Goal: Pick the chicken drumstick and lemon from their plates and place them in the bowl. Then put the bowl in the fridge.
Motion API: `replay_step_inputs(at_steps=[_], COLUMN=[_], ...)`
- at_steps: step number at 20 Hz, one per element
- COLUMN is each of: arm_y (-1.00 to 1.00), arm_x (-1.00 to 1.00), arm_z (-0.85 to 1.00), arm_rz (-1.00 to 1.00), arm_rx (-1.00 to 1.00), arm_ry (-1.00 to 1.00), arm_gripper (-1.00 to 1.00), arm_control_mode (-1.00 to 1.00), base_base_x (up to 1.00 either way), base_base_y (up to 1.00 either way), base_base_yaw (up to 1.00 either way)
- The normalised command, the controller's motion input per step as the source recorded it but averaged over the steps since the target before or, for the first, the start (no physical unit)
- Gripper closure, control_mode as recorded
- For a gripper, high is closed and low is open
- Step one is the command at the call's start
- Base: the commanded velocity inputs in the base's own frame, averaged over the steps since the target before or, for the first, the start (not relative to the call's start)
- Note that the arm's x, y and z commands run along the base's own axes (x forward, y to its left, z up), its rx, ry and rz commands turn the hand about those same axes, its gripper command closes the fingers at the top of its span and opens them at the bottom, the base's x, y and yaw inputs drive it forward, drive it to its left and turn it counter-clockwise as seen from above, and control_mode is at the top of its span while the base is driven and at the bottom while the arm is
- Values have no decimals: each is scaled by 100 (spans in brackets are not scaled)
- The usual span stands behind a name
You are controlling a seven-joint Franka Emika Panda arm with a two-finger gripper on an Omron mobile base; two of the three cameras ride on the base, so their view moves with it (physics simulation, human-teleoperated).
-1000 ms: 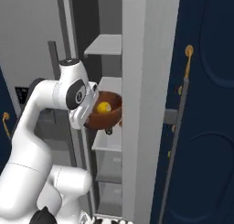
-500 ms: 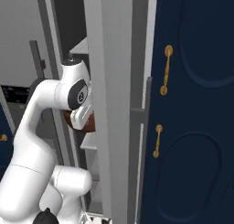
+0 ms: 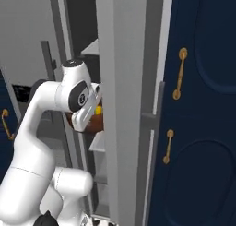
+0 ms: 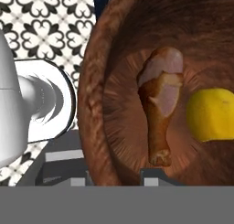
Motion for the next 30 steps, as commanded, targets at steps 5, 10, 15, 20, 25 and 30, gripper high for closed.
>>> replay_step_inputs(at_steps=[5, 10, 15, 20, 25, 30], arm_y=[0, 0, 0, 0, 0, 0], arm_x=[0, 0, 0, 0, 0, -7], arm_z=[0, 0, 0, 0, 0, 0], arm_rz=[0, 0, 0, 0, 0, -2], arm_rx=[0, 0, 0, 0, 0, 0], arm_ry=[0, 0, 0, 0, 0, 0], arm_gripper=[100, 100, 100, 100, 100, 100], arm_control_mode=[100, 100, 100, 100, 100, -100], base_base_x=[23, 34, 59, 39, 41, -2], base_base_y=[41, 8, -7, 0, -1, 0], base_base_yaw=[1, -17, -20, -4, -2, -1])
